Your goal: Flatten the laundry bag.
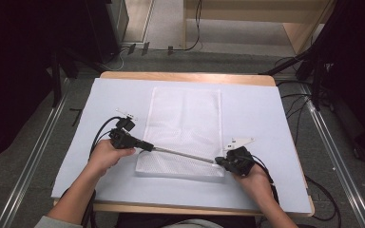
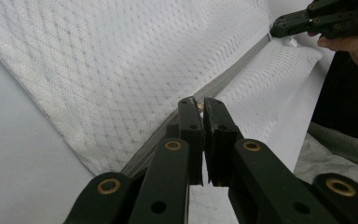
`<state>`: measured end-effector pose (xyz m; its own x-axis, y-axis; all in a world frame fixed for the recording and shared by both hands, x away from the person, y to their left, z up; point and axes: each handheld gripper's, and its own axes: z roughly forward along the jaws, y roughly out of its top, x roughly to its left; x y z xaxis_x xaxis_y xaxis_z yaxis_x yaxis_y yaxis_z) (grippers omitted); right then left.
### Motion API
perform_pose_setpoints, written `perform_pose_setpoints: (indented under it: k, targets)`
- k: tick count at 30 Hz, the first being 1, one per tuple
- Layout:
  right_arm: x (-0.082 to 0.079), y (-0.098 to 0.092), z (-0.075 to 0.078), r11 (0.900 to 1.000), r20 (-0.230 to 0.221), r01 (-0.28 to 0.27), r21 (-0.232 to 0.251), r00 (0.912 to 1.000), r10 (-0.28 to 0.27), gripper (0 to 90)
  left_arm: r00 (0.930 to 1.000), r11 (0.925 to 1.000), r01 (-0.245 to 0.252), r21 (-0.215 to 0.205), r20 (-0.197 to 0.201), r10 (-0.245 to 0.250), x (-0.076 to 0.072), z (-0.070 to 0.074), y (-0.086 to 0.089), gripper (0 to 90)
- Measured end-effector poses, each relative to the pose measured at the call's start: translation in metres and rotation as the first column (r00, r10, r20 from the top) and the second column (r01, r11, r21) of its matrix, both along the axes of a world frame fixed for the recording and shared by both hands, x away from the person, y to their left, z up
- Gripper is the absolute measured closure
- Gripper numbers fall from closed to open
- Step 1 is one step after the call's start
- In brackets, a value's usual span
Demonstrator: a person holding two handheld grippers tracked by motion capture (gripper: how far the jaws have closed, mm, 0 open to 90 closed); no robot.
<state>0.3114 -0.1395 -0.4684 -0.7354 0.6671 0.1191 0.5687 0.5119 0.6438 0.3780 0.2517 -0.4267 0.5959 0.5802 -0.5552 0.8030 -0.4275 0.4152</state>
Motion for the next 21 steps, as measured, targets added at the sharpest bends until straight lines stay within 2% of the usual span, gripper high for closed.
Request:
perform_pose_setpoints:
  k: [3,9,17,21]
  targets:
    - [0.000,0.000,0.000,1.000,-0.001,0.002,0.000,1.0000,-0.002,90.0,0.9999,0.9998,-0.016,-0.011,0.000,0.016,0.000,0.001,0.003,88.0]
    - [0.000,0.000,0.000,1.000,0.000,-0.003,0.000,1.0000,0.003,90.0,0.9995,0.9995,-0.030,-0.006,0.002,0.030,-0.001,0.001,0.012,88.0]
    - [0.000,0.000,0.000,1.000,0.000,0.003,0.007,1.0000,-0.003,90.0,0.9998,0.9998,-0.016,-0.010,-0.010,0.016,-0.002,0.001,0.014,88.0]
    - [0.000,0.000,0.000,1.000,-0.001,-0.001,0.004,1.0000,0.001,90.0,0.9997,0.9997,-0.025,0.001,-0.006,0.025,-0.002,0.001,0.018,88.0]
